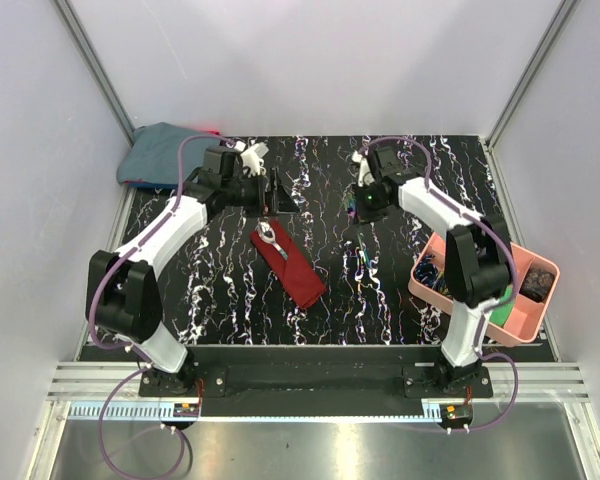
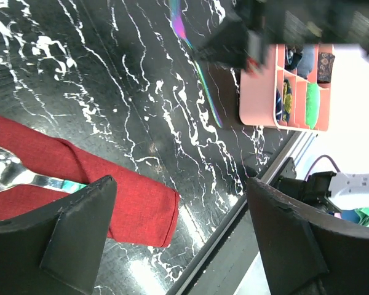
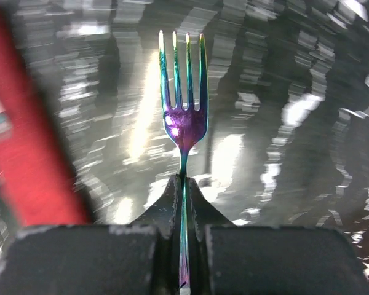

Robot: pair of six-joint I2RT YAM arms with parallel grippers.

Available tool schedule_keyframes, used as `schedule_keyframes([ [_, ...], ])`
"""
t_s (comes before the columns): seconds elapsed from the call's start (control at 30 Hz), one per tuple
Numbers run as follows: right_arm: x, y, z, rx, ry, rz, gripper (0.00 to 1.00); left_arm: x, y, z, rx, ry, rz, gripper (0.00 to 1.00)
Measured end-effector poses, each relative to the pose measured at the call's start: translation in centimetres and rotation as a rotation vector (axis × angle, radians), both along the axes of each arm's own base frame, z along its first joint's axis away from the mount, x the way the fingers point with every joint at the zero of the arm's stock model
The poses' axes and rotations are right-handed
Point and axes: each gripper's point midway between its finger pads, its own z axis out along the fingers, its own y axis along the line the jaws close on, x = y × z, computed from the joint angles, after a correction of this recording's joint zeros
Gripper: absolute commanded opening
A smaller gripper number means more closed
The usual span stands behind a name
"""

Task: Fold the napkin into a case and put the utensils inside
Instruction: Pick up the spoon from the corner of the board, then pass from the right arm to the left

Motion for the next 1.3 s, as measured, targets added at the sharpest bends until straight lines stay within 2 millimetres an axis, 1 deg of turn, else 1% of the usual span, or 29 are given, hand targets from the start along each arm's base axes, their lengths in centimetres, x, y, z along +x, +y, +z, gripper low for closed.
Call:
schedule_keyframes([
  [0.07,-0.9,2.0,2.3,0.026,-0.055,0.071,0.00,0.1,0.2,0.1,-0.005,0.001,0.001,0.87],
  [0.13,-2.4,4.1,4.5,0.049,-0.111,0.157,0.00,0.1,0.2,0.1,-0.016,0.005,-0.007,0.87],
  [0.2,-4.0,5.9,6.1,0.071,-0.150,0.233,0.00,0.1,0.0,-0.1,-0.026,0.015,-0.021,0.86],
  [0.23,-5.0,7.0,6.4,0.077,-0.158,0.273,0.00,0.1,-0.2,-0.3,-0.028,0.022,-0.028,0.86],
  [0.3,-6.6,8.4,6.8,0.095,-0.161,0.331,0.00,-0.1,-0.5,-0.8,-0.030,0.038,-0.041,0.84],
  [0.37,-8.0,9.0,6.7,0.101,-0.154,0.369,0.00,-0.2,-0.8,-1.3,-0.028,0.053,-0.051,0.79],
  [0.43,-9.0,9.0,6.5,0.105,-0.142,0.385,0.00,-0.4,-1.1,-1.5,-0.028,0.062,-0.062,0.77],
  [0.57,-9.8,8.8,6.6,0.108,-0.136,0.397,0.00,-1.1,-2.0,-1.9,-0.026,0.069,-0.093,0.76],
  [0.67,-10.4,9.3,7.0,0.119,-0.144,0.418,0.00,-1.7,-2.8,-2.0,-0.030,0.074,-0.118,0.74],
  [0.73,-11.0,9.8,7.3,0.127,-0.147,0.439,0.00,-1.9,-3.2,-2.1,-0.033,0.076,-0.133,0.67],
  [0.77,-11.3,10.0,7.4,0.130,-0.148,0.448,0.00,-2.0,-3.4,-2.3,-0.033,0.081,-0.137,0.60],
  [0.83,-11.9,10.5,7.5,0.135,-0.150,0.470,0.00,-2.0,-3.8,-2.6,-0.036,0.090,-0.147,0.52],
  [0.87,-12.1,10.6,7.6,0.136,-0.151,0.477,0.00,-2.0,-3.9,-2.8,-0.035,0.097,-0.151,0.46],
  [0.9,-12.3,10.7,7.7,0.138,-0.152,0.483,0.00,-2.0,-4.0,-3.0,-0.036,0.105,-0.154,0.43],
  [0.97,-12.4,10.8,7.9,0.141,-0.158,0.488,0.00,-2.1,-4.1,-3.4,-0.038,0.119,-0.160,0.34],
  [1.03,-12.4,10.8,8.2,0.143,-0.164,0.489,0.00,-2.3,-4.2,-3.4,-0.046,0.128,-0.168,0.09],
  [1.07,-12.5,10.8,8.3,0.144,-0.168,0.489,0.09,-2.4,-4.3,-3.3,-0.053,0.135,-0.172,0.00],
  [1.13,-12.5,10.8,8.4,0.145,-0.173,0.490,0.23,-2.6,-4.4,-3.1,-0.066,0.138,-0.186,0.00],
  [1.2,-12.7,10.8,8.3,0.141,-0.163,0.485,0.39,-2.7,-4.4,-2.8,-0.080,0.122,-0.205,0.00],
  [1.27,-12.8,10.7,8.3,0.138,-0.154,0.463,0.53,-2.2,-3.6,-2.8,-0.076,0.101,-0.206,0.00],
  [1.3,-12.7,10.6,8.2,0.136,-0.150,0.446,0.54,-1.8,-2.6,-3.0,-0.068,0.089,-0.195,0.00],
])
